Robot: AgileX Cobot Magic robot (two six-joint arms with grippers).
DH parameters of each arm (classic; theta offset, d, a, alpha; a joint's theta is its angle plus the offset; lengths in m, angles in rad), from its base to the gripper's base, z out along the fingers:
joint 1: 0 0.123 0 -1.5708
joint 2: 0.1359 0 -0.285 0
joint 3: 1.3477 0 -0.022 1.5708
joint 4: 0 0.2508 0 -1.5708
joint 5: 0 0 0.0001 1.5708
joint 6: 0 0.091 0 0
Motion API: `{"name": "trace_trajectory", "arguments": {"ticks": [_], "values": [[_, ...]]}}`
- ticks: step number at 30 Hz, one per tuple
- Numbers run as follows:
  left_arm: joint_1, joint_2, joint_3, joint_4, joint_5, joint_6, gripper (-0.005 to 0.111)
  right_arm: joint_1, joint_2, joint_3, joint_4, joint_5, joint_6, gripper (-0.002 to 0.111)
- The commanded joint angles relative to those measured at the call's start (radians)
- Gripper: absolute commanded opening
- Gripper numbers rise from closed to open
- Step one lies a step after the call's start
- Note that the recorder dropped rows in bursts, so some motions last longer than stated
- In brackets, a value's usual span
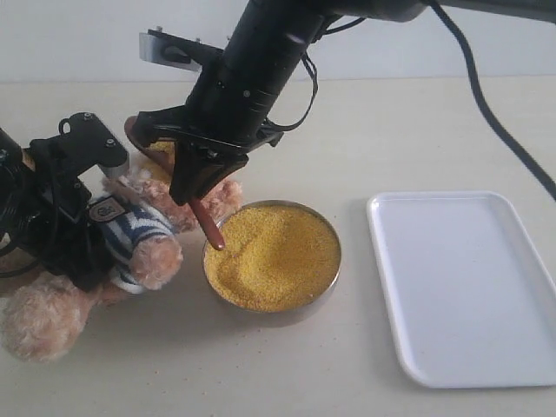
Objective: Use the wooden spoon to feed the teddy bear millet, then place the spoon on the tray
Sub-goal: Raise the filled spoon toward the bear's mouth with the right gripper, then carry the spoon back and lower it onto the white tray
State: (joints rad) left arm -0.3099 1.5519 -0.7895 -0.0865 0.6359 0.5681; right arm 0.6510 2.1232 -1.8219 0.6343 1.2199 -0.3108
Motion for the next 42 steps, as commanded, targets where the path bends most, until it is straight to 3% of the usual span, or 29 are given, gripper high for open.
{"name": "trace_trajectory", "arguments": {"ticks": [1, 11, 21, 30, 37, 42], "values": [[-0.004, -0.011, 0.000, 0.001, -0.033, -0.014, 0.004, -0.003, -0.007, -0.004, 0.027, 0.001, -0.014, 0.000], [-0.004, -0.011, 0.000, 0.001, -0.033, -0.014, 0.004, -0.003, 0.004, 0.000, 0.106, 0.001, -0.043, 0.000], [-0.004, -0.011, 0.000, 0.001, -0.033, -0.014, 0.004, -0.071, 0.003, 0.158, 0.395, 0.001, -0.175, 0.000], [-0.004, -0.011, 0.000, 0.001, -0.033, -0.014, 0.004, -0.074, 0.003, 0.170, 0.463, 0.001, -0.196, 0.000], [-0.004, -0.011, 0.000, 0.001, -0.025, -0.014, 0.004, -0.090, -0.002, 0.170, 0.467, 0.001, -0.217, 0.000], [-0.004, -0.011, 0.000, 0.001, -0.029, -0.034, 0.004, -0.130, -0.083, 0.170, 0.291, 0.001, -0.221, 0.000]]}}
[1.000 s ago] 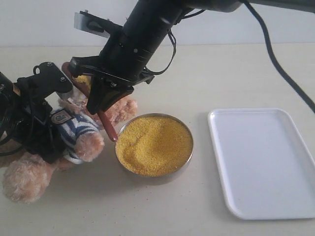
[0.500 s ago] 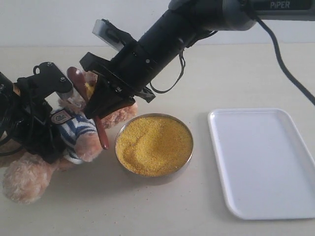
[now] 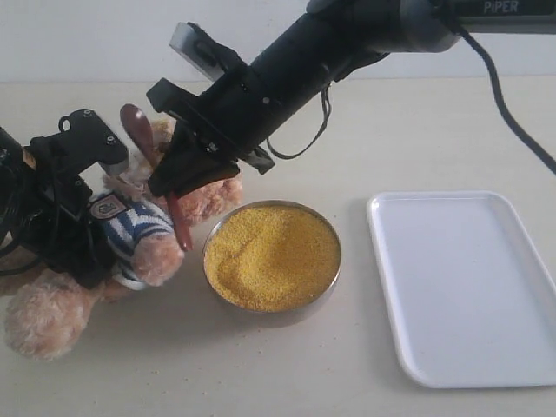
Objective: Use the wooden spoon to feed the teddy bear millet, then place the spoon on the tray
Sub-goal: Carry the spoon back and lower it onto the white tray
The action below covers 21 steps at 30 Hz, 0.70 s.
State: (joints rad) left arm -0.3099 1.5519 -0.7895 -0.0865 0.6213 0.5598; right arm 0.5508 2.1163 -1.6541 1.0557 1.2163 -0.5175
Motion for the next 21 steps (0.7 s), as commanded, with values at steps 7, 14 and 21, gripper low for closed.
{"name": "trace_trajectory", "arguments": {"ticks": [7, 14, 21], "values": [[0.000, -0.007, 0.000, 0.087, -0.047, -0.258, 0.004, -0.034, -0.335, 0.022, -0.900, 0.005, 0.212, 0.000], [0.057, 0.029, -0.002, 0.329, -0.020, -0.831, 0.004, -0.288, -0.348, 0.482, -0.918, -0.207, 0.415, 0.000], [0.079, 0.080, -0.002, 0.303, -0.016, -0.879, 0.004, -0.291, -0.350, 0.729, -1.067, -0.484, 0.572, 0.000]]}}
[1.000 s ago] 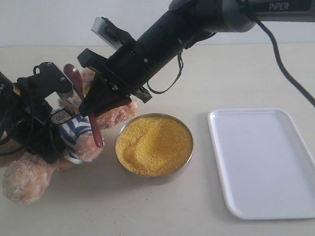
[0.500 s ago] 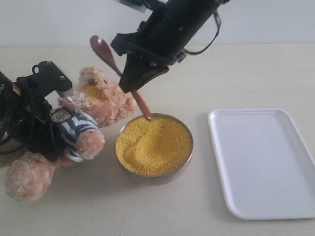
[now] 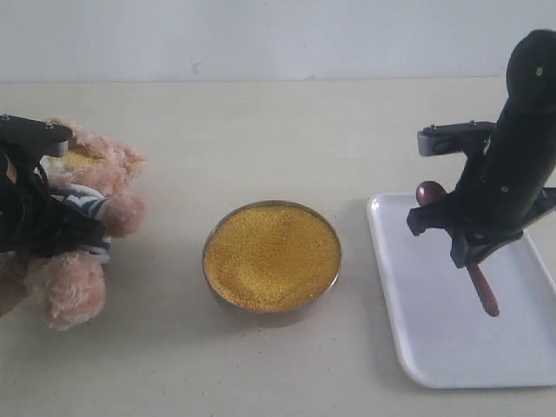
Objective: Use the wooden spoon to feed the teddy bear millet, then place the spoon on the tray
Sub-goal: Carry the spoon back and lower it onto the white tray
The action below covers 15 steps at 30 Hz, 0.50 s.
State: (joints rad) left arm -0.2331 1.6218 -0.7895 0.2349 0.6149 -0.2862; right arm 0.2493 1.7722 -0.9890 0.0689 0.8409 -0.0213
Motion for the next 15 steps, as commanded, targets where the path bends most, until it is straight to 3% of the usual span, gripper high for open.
{"name": "trace_trajectory", "arguments": {"ticks": [1, 5, 8, 12, 15], "values": [[0.003, 0.013, -0.002, -0.020, -0.008, -0.033, 0.004, 0.011, -0.006, 0.077, -0.095, -0.126, 0.097, 0.000], [0.003, 0.013, -0.025, -0.028, 0.024, -0.033, 0.004, 0.011, -0.006, 0.109, -0.105, -0.168, 0.121, 0.009], [0.003, 0.013, -0.054, -0.037, 0.032, -0.028, 0.004, 0.011, -0.006, 0.112, -0.105, -0.164, 0.123, 0.031], [0.003, 0.050, -0.106, -0.062, 0.075, -0.008, 0.004, 0.011, -0.026, 0.112, -0.105, -0.163, 0.177, 0.072], [0.003, 0.098, -0.139, -0.143, 0.119, 0.064, 0.004, 0.011, -0.069, 0.114, -0.105, -0.173, 0.196, 0.076]]}}
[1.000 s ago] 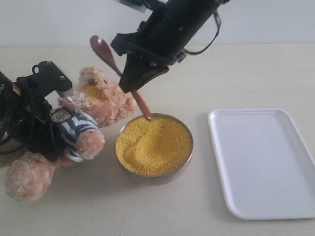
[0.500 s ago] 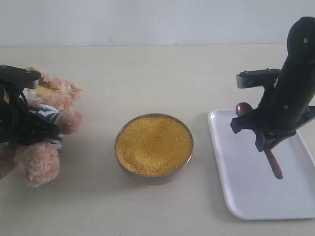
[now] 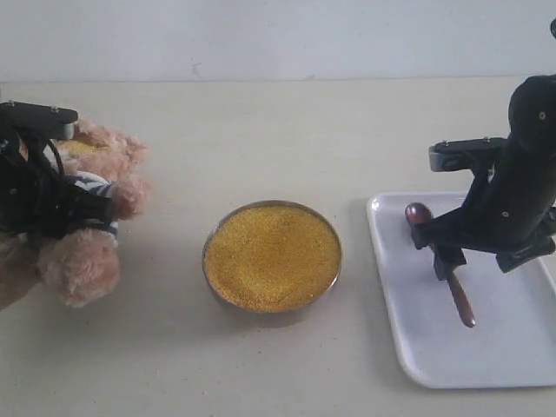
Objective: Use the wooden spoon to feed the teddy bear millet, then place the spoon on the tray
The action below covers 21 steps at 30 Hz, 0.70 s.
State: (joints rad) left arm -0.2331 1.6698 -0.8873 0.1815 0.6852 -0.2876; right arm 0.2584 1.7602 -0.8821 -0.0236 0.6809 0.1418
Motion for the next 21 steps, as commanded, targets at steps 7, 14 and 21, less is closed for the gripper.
{"name": "trace_trajectory", "arguments": {"ticks": [7, 14, 21], "values": [[0.003, 0.120, -0.104, -0.153, 0.094, 0.087, 0.016, 0.002, -0.166, 0.012, -0.008, -0.039, 0.043, 0.076], [0.003, 0.122, -0.114, -0.160, 0.128, 0.115, 0.060, 0.002, -0.193, 0.012, 0.011, -0.043, 0.043, 0.076], [0.003, 0.095, -0.114, -0.160, 0.176, 0.115, 0.091, 0.002, -0.193, 0.012, 0.017, -0.043, 0.043, 0.076]]}}
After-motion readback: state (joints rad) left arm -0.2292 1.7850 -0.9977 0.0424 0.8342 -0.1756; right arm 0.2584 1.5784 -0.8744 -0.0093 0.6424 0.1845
